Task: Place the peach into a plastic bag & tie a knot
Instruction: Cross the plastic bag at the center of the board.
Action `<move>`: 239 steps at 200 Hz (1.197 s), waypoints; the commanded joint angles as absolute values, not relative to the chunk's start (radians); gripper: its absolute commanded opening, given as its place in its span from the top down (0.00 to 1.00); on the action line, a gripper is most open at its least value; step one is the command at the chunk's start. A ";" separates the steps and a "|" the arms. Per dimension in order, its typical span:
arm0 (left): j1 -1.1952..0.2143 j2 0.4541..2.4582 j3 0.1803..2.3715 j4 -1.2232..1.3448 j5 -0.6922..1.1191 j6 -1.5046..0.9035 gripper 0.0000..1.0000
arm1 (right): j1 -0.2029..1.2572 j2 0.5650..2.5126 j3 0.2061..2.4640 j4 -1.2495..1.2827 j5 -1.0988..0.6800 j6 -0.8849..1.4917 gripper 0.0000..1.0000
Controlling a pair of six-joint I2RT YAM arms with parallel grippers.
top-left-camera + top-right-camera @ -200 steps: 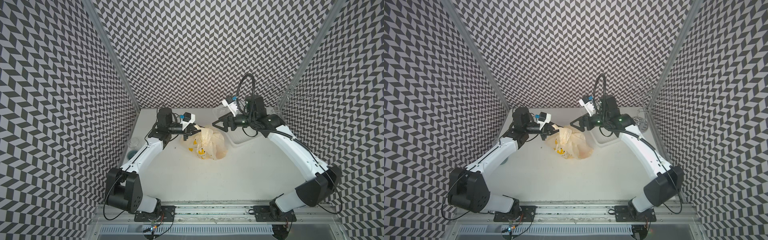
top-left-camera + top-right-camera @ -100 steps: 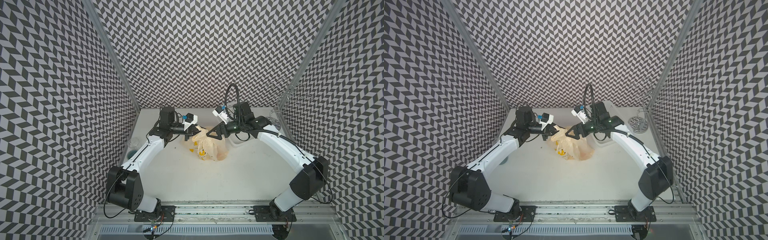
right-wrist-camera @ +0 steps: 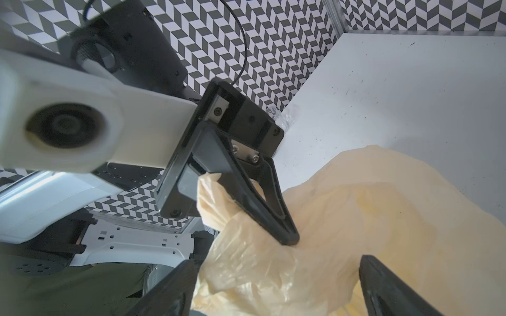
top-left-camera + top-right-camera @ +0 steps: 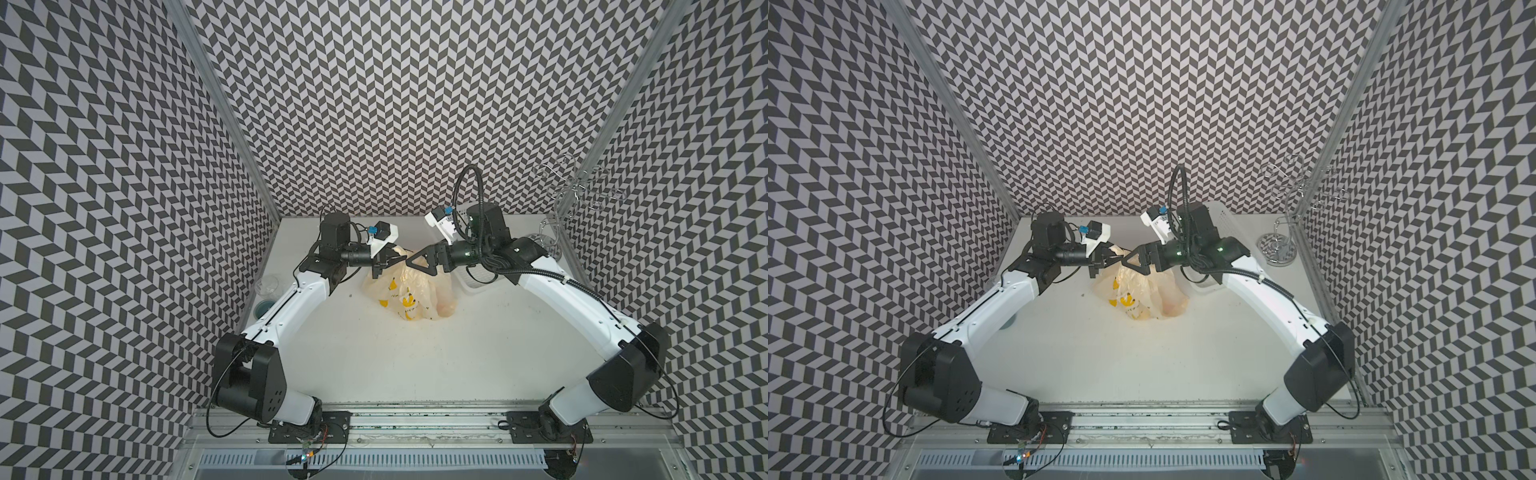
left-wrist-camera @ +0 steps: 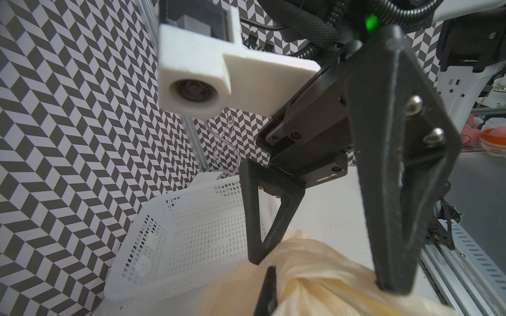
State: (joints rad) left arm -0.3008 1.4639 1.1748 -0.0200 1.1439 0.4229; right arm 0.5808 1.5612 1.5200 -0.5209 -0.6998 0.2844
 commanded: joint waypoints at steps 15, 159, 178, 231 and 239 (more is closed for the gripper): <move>-0.308 1.435 1.181 0.010 1.138 0.371 1.00 | 0.612 1.558 1.503 -0.492 -0.559 0.267 0.21; -0.326 1.428 1.224 -0.071 1.097 0.343 1.00 | 0.671 1.622 1.517 -0.586 -0.276 0.143 0.61; -0.328 1.428 1.238 -0.099 1.069 0.332 1.00 | 0.686 1.624 1.533 -0.621 -0.140 0.110 0.71; -0.324 1.495 1.310 -0.148 1.056 0.227 1.00 | 0.728 1.607 1.464 -0.517 0.199 0.020 0.93; -0.321 1.509 1.322 -0.152 1.059 0.209 1.00 | 0.736 1.603 1.443 -0.488 0.228 0.012 0.96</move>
State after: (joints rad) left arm -0.3210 1.4940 1.2549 -0.1394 1.0187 0.2855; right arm 0.7387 1.6051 1.5074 -0.5182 -0.0280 0.0696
